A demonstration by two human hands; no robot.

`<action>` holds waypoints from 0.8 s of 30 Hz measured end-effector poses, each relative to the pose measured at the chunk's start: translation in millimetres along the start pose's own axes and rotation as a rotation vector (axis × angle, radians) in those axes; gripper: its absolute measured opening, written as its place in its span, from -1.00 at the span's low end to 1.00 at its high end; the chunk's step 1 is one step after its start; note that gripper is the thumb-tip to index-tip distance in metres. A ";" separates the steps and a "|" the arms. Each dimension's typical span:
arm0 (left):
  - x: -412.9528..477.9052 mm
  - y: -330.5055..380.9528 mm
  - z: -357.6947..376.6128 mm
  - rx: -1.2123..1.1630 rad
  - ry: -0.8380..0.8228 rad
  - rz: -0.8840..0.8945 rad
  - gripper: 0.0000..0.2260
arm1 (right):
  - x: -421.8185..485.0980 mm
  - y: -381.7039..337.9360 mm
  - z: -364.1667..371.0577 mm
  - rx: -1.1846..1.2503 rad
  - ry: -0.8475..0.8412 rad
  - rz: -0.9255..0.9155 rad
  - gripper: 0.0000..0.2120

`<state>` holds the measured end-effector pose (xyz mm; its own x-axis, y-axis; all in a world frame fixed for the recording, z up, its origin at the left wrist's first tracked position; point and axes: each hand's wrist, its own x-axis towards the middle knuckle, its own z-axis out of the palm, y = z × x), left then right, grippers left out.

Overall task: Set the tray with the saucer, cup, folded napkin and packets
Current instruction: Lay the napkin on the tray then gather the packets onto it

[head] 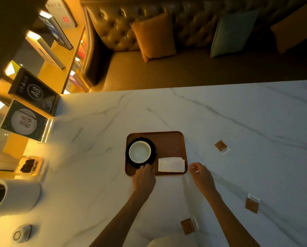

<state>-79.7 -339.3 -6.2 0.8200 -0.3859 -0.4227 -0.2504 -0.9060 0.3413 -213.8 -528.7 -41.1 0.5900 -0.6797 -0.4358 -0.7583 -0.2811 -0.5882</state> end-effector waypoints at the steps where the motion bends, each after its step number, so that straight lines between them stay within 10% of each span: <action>1: -8.5 -4.3 -5.9 0.021 0.017 0.017 -0.81 | -9.9 0.7 -5.5 -0.004 0.009 -0.022 -0.71; 11: -100.8 -73.3 -9.9 0.127 -0.040 0.032 -0.65 | -121.8 23.1 9.2 -0.119 -0.044 -0.171 -0.67; 24: -132.7 -94.6 26.5 0.145 -0.227 0.164 -0.68 | -203.9 69.2 11.3 0.015 0.130 0.160 -0.76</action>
<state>-178.5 -207.0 -4.6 0.6309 -0.5430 -0.5542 -0.4540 -0.8376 0.3039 -383.5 -401.9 -0.7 0.4214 -0.7966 -0.4335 -0.8347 -0.1537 -0.5289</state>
